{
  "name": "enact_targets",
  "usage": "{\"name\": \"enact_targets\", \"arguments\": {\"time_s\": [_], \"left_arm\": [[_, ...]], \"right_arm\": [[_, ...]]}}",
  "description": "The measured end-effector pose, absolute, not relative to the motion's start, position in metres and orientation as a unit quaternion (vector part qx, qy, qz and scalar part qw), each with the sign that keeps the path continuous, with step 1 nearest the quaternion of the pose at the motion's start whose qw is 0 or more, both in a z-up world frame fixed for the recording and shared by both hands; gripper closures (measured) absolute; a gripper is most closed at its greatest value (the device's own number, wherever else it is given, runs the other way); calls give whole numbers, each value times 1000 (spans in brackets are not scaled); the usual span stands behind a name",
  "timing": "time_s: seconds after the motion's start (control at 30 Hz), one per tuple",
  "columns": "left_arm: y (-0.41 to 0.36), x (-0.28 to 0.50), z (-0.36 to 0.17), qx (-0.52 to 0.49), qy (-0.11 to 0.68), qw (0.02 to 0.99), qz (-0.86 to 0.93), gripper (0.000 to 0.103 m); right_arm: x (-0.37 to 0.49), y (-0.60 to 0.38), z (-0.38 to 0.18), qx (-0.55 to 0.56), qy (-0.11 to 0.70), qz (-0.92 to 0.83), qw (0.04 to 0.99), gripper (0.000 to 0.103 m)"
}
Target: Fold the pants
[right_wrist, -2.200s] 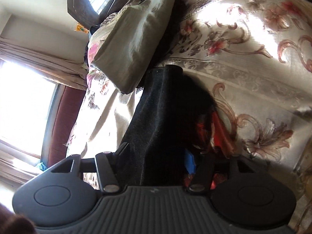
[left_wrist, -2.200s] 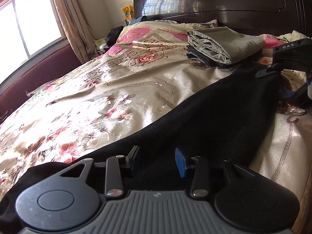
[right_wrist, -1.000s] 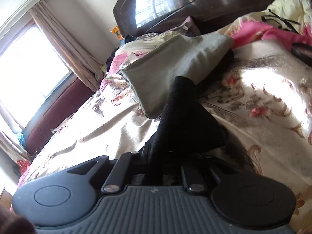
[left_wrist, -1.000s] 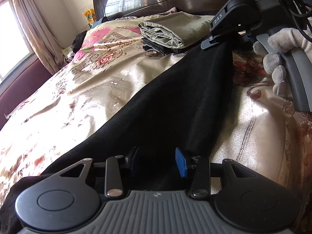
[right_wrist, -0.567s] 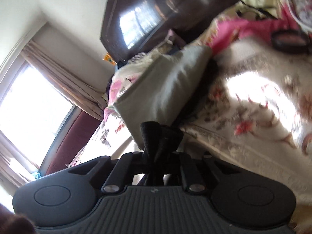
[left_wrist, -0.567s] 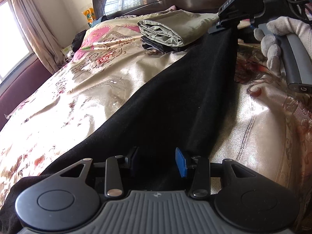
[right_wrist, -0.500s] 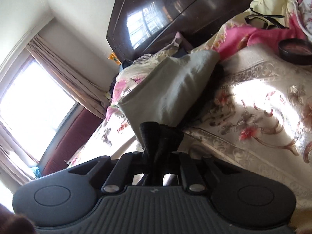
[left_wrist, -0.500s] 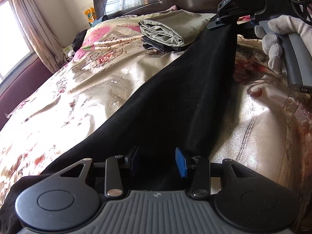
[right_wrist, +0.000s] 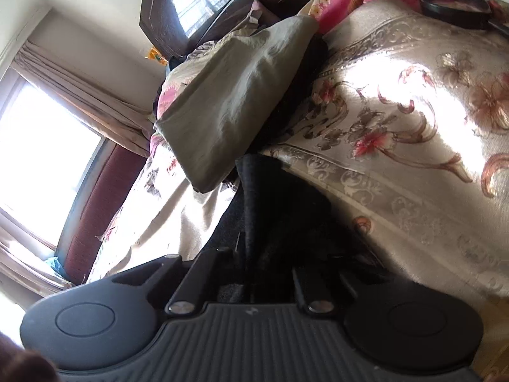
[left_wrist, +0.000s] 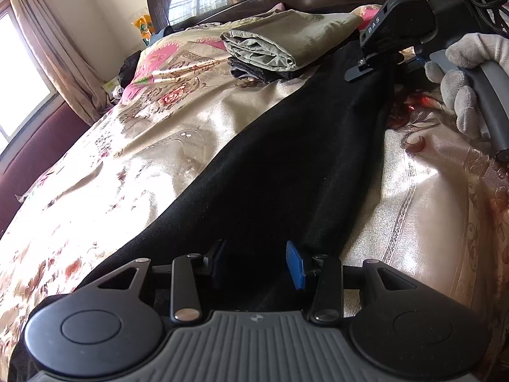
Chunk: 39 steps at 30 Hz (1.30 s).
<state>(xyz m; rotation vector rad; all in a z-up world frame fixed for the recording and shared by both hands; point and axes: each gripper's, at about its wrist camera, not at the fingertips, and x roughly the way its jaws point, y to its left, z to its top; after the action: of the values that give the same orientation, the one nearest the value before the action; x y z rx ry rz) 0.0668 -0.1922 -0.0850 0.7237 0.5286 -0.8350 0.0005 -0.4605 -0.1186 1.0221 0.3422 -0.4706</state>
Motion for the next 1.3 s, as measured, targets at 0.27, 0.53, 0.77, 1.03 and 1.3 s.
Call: {"name": "enact_targets", "arguments": {"time_s": [0.27, 0.53, 0.77, 1.03, 1.3], "left_arm": [[-196, 71, -82, 313, 263, 829, -382, 48], [-199, 66, -83, 326, 267, 820, -388, 50], [-161, 63, -77, 259, 274, 844, -383, 49], [-39, 74, -52, 189, 257, 894, -314, 48], [106, 97, -52, 164, 252, 941, -156, 48]], "right_arm": [[-8, -464, -117, 504, 136, -195, 830, 96], [-7, -458, -103, 489, 132, -185, 842, 96], [23, -400, -50, 384, 158, -129, 900, 96], [105, -273, -3, 287, 215, -12, 934, 96], [195, -77, -3, 169, 293, 148, 929, 96]]}}
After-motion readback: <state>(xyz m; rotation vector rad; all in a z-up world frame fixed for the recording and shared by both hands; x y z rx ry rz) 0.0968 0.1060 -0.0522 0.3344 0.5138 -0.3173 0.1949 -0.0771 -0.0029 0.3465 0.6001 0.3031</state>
